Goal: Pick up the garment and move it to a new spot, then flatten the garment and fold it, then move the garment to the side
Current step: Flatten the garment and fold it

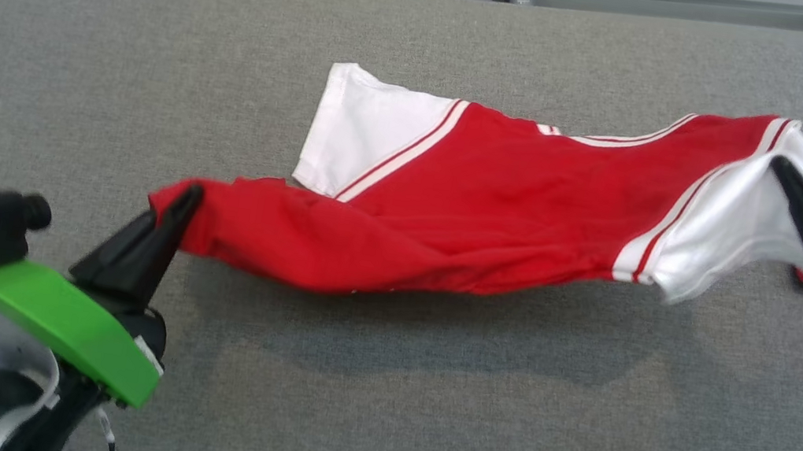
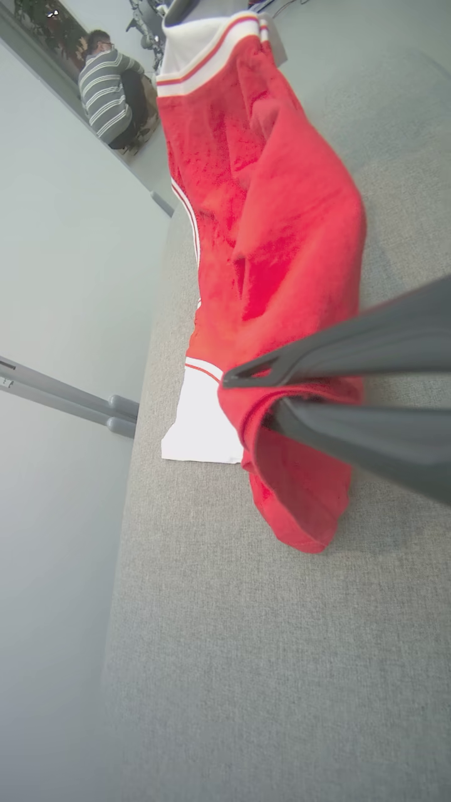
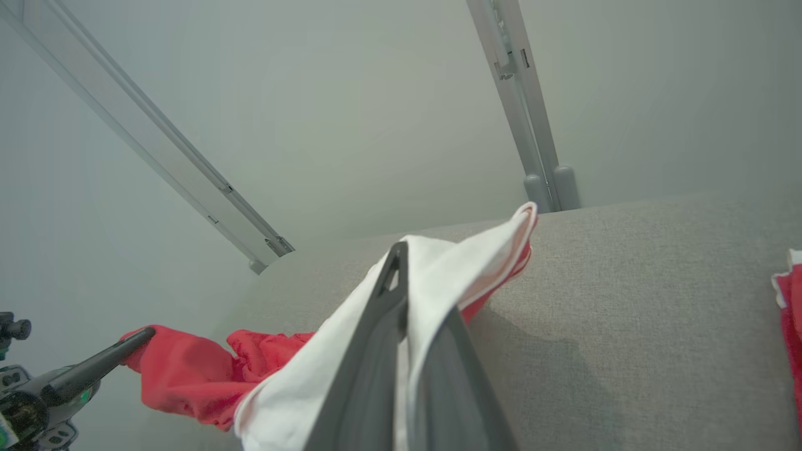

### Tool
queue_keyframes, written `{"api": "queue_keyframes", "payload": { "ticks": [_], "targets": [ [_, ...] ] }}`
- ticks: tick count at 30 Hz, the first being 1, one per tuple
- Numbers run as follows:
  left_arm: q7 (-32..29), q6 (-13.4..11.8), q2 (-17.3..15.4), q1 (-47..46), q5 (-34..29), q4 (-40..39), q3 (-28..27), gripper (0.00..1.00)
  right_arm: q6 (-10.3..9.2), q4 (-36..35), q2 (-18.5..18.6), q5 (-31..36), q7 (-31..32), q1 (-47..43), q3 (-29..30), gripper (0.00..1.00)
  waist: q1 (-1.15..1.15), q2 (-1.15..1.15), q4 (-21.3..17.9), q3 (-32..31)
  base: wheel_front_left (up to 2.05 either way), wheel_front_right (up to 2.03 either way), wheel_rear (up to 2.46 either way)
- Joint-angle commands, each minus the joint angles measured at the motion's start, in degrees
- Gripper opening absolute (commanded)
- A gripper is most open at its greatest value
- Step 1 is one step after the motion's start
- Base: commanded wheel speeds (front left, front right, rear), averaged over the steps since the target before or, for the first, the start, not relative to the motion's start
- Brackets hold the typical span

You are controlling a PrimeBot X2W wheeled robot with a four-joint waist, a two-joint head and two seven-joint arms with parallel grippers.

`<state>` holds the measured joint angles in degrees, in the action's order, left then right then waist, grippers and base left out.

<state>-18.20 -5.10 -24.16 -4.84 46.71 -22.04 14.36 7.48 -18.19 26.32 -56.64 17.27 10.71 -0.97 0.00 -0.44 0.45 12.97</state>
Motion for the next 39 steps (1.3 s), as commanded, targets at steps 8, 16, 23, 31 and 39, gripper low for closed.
{"api": "queue_keyframes", "payload": {
  "ticks": [8, 16, 23, 31, 39],
  "targets": [
    [-14.16, -0.22, -3.34, -29.93, 1.77, 2.38, -0.44, 0.0, 0.03, 3.65, -3.99, 0.44, 13.26, 24.18, 6.13, 0.0, 0.0, 0.44, 0.59, 12.32, 0.0, 0.0, 0.0],
    [-10.95, 1.16, 3.13, -65.16, -5.79, 29.8, 2.57, 0.0, 0.02, 27.2, -18.52, 21.77, 12.15, 62.57, 13.85, 0.0, 0.0, 0.44, 1.37, 21.81, 0.0, 0.0, 0.0],
    [7.49, 4.26, 5.22, -85.34, -15.52, 47.21, 3.72, 0.0, 0.02, 41.54, -23.32, 32.72, -2.22, 85.3, 15.25, 0.0, 0.0, 0.44, -0.04, 27.33, 0.0, 0.0, 0.0],
    [27.29, 10.07, 4.71, -85.68, -19.74, 60.26, 6.19, 0.0, 0.02, 45.3, -23.33, 24.63, -9.7, 81.95, 2.81, 0.0, 0.0, 0.44, -2.1, 30.87, 0.0, 0.0, 0.0],
    [31.85, 12.55, 3.2, -65.23, -14.53, 64.12, 10.09, 0.0, 0.02, 31.51, -17.95, 11.11, -10.13, 53.27, -7.14, 0.0, 0.0, 0.44, -3.26, 26.82, 0.0, 0.0, 0.0]
  ]
}}
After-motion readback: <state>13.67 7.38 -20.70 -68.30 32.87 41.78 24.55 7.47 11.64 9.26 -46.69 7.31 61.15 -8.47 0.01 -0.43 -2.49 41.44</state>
